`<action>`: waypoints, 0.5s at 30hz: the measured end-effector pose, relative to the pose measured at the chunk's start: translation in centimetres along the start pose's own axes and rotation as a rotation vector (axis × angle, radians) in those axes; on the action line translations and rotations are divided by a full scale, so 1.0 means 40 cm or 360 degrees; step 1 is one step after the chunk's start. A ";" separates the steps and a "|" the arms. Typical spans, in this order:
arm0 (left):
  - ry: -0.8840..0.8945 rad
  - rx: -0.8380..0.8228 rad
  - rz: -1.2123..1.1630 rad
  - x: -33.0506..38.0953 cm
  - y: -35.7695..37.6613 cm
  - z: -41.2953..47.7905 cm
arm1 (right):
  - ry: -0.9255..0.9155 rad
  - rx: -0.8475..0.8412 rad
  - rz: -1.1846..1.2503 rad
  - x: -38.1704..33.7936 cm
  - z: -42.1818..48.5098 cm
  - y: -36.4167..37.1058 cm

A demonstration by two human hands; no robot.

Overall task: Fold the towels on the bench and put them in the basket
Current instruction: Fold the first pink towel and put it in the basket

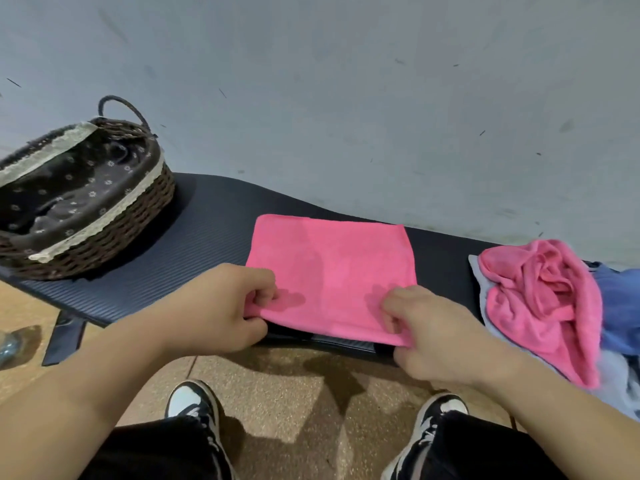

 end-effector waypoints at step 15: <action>-0.0329 0.0008 -0.0758 -0.058 -0.022 0.060 | 0.0588 -0.0338 0.1457 0.168 0.006 0.015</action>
Point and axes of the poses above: each hand's wrist, its own z-axis towards the middle knuckle, its own y-axis out of the palm, x = y × z, the point moved 9 cm from there along z, towards the middle knuckle, and after that the axes turned 1 degree about -z, right-handed, at the moved point
